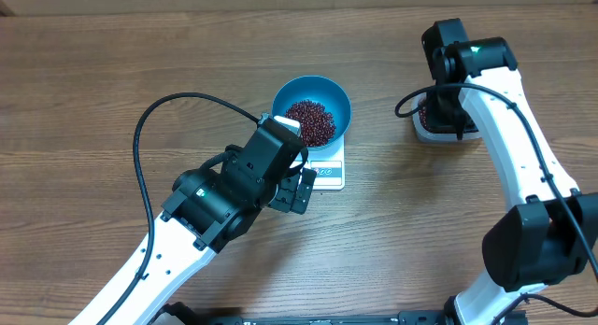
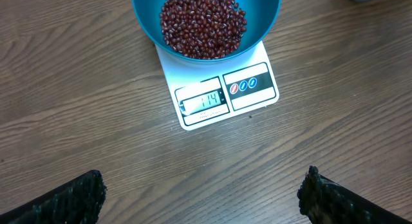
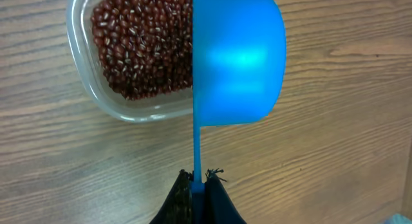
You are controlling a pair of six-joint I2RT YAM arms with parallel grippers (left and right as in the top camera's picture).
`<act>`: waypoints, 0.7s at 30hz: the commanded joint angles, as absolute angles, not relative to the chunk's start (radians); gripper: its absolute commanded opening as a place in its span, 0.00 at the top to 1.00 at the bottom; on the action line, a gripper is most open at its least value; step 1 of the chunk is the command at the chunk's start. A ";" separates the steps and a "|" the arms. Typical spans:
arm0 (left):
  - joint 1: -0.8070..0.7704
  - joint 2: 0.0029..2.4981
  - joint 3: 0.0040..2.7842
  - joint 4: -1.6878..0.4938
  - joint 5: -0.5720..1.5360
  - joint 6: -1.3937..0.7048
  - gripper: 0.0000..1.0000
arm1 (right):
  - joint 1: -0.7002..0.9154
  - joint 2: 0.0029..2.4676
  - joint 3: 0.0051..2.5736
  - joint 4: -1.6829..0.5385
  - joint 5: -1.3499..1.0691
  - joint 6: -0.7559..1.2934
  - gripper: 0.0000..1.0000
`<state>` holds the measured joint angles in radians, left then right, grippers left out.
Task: Scoop item into bowl and weigh 150g on scale
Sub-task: 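Move the empty scoop with the right gripper back to the bean tub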
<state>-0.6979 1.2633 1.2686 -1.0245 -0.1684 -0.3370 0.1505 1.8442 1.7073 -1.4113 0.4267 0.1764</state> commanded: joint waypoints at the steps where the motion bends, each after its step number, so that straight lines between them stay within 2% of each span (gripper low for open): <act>1: -0.692 1.250 1.272 -1.021 -0.166 -0.340 0.01 | 0.150 1.868 1.707 -1.401 0.441 0.186 0.96; 21: -0.692 1.250 1.272 -1.021 -0.166 -0.340 0.00 | 0.152 1.947 1.705 -1.392 0.332 0.149 0.96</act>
<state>-0.6979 1.2633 1.2686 -1.0245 -0.1684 -0.3374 0.1505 1.9484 1.7073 -1.3884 0.3752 0.1692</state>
